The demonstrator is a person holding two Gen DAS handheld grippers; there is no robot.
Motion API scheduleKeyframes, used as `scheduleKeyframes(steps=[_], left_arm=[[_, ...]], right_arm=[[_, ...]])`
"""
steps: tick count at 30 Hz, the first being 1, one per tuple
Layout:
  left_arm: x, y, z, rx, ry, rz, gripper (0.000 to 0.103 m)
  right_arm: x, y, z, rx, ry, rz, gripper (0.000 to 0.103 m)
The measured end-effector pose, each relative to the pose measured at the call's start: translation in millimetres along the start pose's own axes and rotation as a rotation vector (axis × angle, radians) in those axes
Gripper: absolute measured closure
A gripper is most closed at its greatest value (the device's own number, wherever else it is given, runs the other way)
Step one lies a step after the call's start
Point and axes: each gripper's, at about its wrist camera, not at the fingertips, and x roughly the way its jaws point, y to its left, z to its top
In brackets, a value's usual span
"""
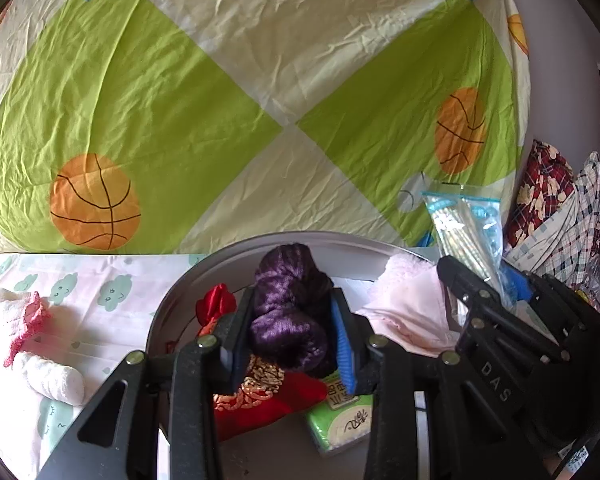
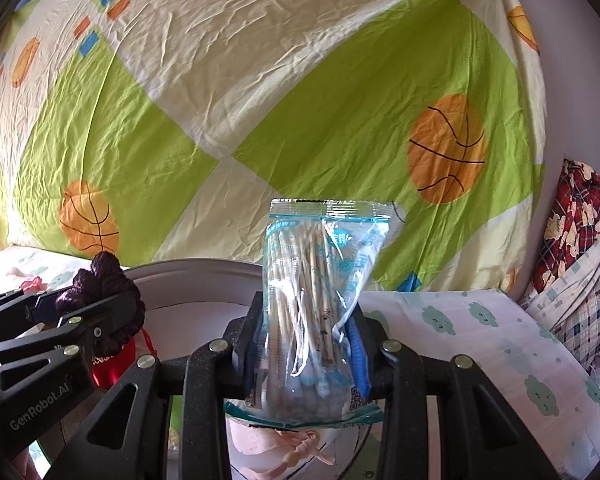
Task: Organize soft objects
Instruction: 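Open the left tool to drop the scrunchie while the right tool releases the swab bag, then move both tools from the tin to the towel and rolled cloth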
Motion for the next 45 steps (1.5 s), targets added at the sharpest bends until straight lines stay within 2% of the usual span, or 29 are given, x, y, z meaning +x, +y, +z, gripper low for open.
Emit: scheduleKeyframes(steps=[19, 21, 22, 23, 25, 26, 28, 32, 35, 41, 45], left_arm=[[12, 8, -5, 0.005, 0.053, 0.047, 0.068], [12, 8, -5, 0.004, 0.056, 0.053, 0.061], [10, 8, -5, 0.001, 0.051, 0.055, 0.057], [8, 9, -5, -0.005, 0.041, 0.068, 0.052], [5, 13, -5, -0.021, 0.025, 0.104, 0.027], [4, 16, -4, -0.034, 0.018, 0.119, 0.021], [0, 22, -2, -0.068, 0.006, 0.158, 0.0], [-7, 29, 0, -0.117, -0.035, 0.161, 0.0], [-9, 27, 1, -0.098, -0.039, 0.167, 0.0], [-29, 20, 5, -0.068, -0.115, 0.168, 0.0], [-38, 24, 6, -0.059, -0.128, 0.176, 0.0]], right_arm=[[8, 12, -1, -0.026, 0.055, 0.112, 0.064], [6, 14, -1, -0.033, 0.05, 0.126, 0.06], [6, 15, -1, -0.036, 0.048, 0.129, 0.053], [4, 15, -1, -0.037, 0.04, 0.12, 0.052], [1, 12, -2, -0.02, 0.02, 0.102, 0.046], [-2, 9, -2, 0.0, 0.003, 0.094, 0.043], [-6, 1, -2, 0.046, -0.029, 0.063, 0.029], [-11, -7, -1, 0.094, -0.064, 0.024, 0.026], [-16, -7, 1, 0.094, -0.083, 0.015, 0.026], [-32, -19, 0, 0.174, -0.168, 0.012, 0.025], [-41, -22, -1, 0.206, -0.219, 0.004, 0.021]])
